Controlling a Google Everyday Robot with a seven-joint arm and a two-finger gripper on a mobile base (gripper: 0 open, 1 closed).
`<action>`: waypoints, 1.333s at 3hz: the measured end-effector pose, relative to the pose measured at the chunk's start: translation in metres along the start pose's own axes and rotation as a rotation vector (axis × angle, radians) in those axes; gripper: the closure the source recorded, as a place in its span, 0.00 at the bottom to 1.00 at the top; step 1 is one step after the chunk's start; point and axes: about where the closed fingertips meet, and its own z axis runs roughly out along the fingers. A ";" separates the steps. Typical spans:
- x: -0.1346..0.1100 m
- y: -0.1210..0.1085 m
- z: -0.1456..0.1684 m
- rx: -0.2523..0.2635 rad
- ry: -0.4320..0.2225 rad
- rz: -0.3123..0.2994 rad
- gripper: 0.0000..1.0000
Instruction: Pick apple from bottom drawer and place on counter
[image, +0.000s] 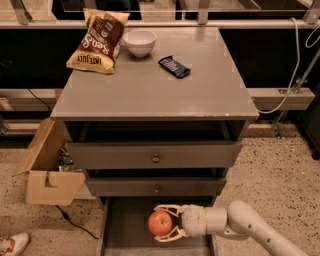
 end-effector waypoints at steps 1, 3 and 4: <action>-0.071 -0.024 -0.036 0.031 0.015 -0.010 1.00; -0.141 -0.046 -0.064 0.040 0.221 -0.131 1.00; -0.146 -0.050 -0.065 0.063 0.202 -0.119 1.00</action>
Offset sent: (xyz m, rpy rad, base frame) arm -0.0084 -0.0680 0.2135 -0.3782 -0.2197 -0.1961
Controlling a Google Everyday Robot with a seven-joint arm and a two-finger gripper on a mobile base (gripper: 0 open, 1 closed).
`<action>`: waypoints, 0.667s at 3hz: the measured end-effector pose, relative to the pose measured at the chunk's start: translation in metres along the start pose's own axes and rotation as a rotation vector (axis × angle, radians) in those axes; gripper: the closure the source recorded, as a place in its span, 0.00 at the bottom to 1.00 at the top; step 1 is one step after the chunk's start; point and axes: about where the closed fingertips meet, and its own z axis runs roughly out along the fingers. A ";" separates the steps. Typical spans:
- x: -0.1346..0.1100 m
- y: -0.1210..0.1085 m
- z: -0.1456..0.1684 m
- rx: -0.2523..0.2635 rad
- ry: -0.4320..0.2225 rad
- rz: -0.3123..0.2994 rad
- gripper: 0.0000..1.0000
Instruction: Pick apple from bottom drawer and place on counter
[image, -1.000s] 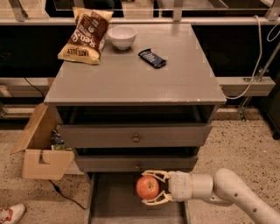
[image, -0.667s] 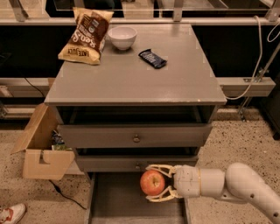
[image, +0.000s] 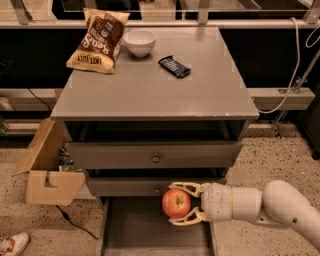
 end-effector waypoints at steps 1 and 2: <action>-0.034 -0.036 -0.029 0.053 -0.033 -0.030 1.00; -0.078 -0.088 -0.063 0.093 -0.023 -0.066 1.00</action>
Offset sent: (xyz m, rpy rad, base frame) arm 0.0610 -0.0664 0.2177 0.0267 -0.1543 -0.0975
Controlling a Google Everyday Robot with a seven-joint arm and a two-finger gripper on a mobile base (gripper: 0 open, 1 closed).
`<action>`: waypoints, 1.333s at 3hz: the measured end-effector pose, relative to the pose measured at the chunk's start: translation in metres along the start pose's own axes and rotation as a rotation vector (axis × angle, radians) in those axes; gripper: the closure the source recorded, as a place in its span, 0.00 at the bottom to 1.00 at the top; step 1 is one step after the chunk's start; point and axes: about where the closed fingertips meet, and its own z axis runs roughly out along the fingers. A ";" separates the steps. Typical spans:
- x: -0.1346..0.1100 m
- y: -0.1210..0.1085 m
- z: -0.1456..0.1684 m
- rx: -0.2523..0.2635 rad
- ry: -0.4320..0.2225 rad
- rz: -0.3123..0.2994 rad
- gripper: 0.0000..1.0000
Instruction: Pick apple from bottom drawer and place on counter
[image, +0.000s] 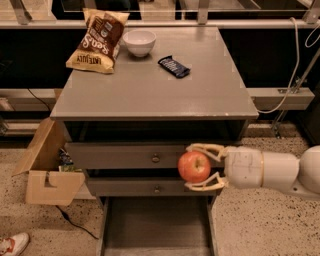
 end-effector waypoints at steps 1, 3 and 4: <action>-0.021 -0.080 -0.026 0.055 0.062 0.046 1.00; -0.014 -0.133 -0.038 0.111 0.119 0.110 1.00; -0.015 -0.147 -0.040 0.133 0.109 0.133 1.00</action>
Offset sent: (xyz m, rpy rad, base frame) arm 0.1373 -0.0739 0.1160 -0.0366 0.1229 -0.2796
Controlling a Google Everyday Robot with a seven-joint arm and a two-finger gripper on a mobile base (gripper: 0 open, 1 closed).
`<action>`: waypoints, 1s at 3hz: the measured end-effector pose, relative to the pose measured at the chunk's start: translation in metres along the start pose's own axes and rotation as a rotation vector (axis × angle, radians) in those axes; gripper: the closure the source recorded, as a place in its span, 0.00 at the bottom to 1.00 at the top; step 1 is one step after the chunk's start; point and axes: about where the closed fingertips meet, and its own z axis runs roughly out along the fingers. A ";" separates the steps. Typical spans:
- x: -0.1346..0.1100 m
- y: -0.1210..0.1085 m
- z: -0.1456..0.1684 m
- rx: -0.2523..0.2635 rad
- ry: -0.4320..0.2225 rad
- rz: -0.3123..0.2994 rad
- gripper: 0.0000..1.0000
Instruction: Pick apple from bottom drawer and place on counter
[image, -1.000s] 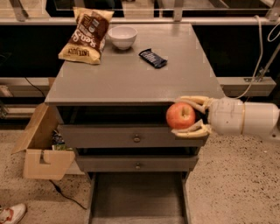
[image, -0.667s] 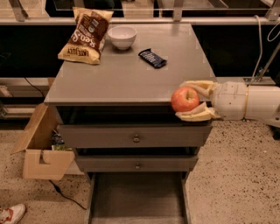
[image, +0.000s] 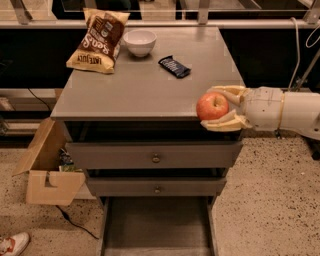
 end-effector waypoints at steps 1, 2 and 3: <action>-0.007 -0.031 -0.001 0.031 0.000 0.016 1.00; -0.008 -0.062 0.000 0.061 0.018 0.054 1.00; 0.005 -0.085 0.007 0.078 0.068 0.130 1.00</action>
Offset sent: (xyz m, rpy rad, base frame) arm 0.0843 -0.0340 0.0535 0.0486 0.0807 -0.1459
